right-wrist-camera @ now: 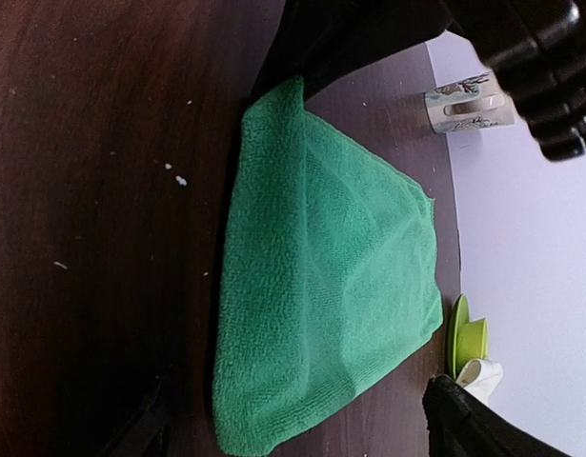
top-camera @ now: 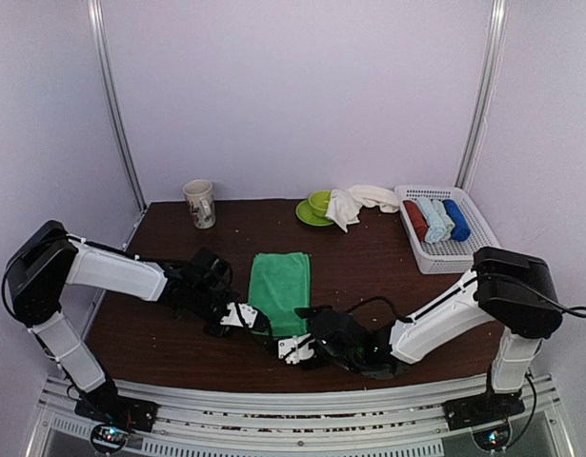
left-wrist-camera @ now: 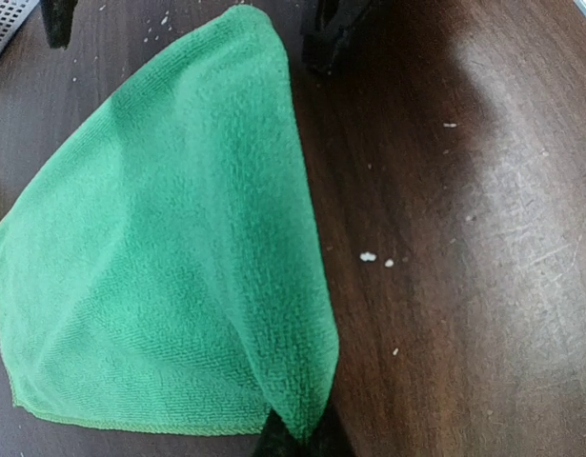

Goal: Roll the towels
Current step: Pick up the towel from the center of the board.

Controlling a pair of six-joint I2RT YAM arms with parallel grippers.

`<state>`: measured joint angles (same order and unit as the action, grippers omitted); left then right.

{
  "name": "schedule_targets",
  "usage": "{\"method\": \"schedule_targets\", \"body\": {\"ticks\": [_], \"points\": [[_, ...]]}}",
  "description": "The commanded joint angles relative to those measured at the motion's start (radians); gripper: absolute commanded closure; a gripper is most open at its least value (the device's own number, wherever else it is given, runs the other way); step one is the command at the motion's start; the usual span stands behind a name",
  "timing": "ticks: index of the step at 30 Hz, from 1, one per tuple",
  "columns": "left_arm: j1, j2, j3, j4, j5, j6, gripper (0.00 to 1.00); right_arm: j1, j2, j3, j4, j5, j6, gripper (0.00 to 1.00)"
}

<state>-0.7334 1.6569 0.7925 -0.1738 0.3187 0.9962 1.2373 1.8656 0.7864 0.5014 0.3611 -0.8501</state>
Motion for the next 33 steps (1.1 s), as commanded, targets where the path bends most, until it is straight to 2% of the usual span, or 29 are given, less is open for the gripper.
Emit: {"method": "schedule_targets", "body": {"ticks": [1, 7, 12, 16, 19, 23, 25, 28, 33], "points": [[0.012, 0.016, 0.033, -0.083, 0.048, 0.017, 1.00, -0.007, 0.053, 0.024, 0.005, 0.031, -0.022, 0.15], [0.024, 0.021, 0.049, -0.121, 0.067, 0.023, 1.00, -0.015, 0.101, 0.042, 0.000, 0.053, -0.031, 0.33], [0.031, 0.019, 0.061, -0.142, 0.074, 0.033, 1.00, -0.017, 0.110, 0.041, 0.010, 0.060, -0.029, 0.56], [0.036, 0.018, 0.065, -0.148, 0.073, 0.038, 1.00, -0.017, 0.100, 0.044, 0.000, 0.045, -0.013, 0.71], [0.039, 0.012, 0.065, -0.147, 0.064, 0.036, 0.83, -0.017, 0.088, 0.061, -0.042, 0.018, 0.015, 0.84], [0.049, -0.026, 0.051, -0.119, 0.044, 0.028, 0.47, -0.018, 0.079, 0.094, -0.127, -0.013, 0.060, 0.96], [0.060, -0.057, 0.037, -0.099, 0.036, 0.022, 0.36, -0.019, 0.070, 0.108, -0.165, -0.030, 0.086, 1.00], [0.065, -0.117, -0.008, -0.057, 0.020, 0.009, 0.27, -0.024, 0.045, 0.113, -0.207, -0.059, 0.164, 1.00], [0.064, -0.217, -0.103, 0.035, 0.021, -0.030, 0.24, -0.052, 0.005, 0.134, -0.295, -0.143, 0.276, 1.00]]}}
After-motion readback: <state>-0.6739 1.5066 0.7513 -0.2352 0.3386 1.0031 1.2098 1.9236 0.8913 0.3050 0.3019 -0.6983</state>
